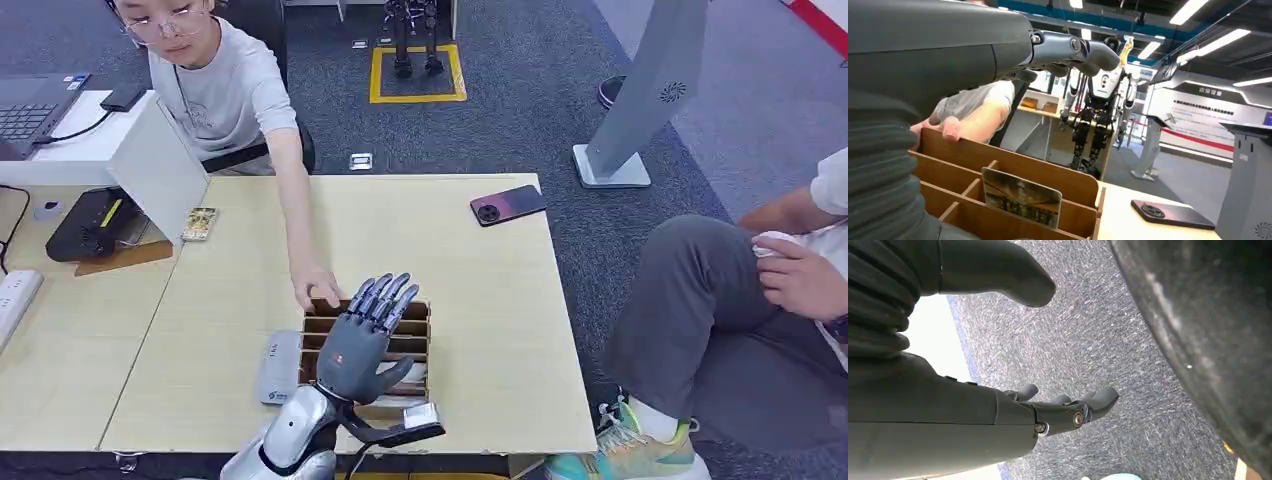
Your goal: Pass the card to the sensor for recognition and then transmit it.
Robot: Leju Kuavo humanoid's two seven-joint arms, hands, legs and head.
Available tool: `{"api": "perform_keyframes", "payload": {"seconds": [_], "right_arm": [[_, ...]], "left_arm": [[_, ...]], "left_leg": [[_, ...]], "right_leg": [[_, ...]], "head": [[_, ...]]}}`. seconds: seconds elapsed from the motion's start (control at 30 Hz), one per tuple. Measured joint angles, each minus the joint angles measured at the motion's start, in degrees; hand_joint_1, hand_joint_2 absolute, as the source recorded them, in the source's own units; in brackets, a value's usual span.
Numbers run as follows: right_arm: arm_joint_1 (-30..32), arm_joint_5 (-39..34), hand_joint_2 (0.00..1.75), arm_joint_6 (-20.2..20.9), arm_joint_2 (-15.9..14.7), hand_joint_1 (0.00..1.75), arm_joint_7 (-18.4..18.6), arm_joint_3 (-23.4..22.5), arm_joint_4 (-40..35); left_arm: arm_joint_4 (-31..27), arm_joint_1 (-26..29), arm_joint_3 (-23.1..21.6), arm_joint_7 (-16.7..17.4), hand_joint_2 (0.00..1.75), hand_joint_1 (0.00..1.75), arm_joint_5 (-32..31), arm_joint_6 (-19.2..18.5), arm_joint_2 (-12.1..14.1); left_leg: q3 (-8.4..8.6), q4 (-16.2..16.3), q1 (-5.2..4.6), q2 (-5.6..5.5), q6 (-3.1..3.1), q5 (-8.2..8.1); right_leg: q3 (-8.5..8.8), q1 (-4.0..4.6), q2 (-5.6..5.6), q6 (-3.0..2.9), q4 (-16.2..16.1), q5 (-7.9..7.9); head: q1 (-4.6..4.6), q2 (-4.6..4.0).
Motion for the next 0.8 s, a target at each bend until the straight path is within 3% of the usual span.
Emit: {"api": "perform_keyframes", "payload": {"seconds": [0.8], "right_arm": [[0.0, 0.0, 1.75, 0.0, 0.0, 0.0, 0.0, 0.4, 0.0]], "left_arm": [[2.5, -0.7, 0.0, -0.3, 1.75, 0.0, 0.3, -0.3, -0.6]], "left_leg": [[0.01, 0.0, 0.0, 0.0, 0.0, 0.0]], "right_leg": [[0.05, 0.0, 0.0, 0.0, 0.0, 0.0]], "head": [[-0.02, 0.0]]}}
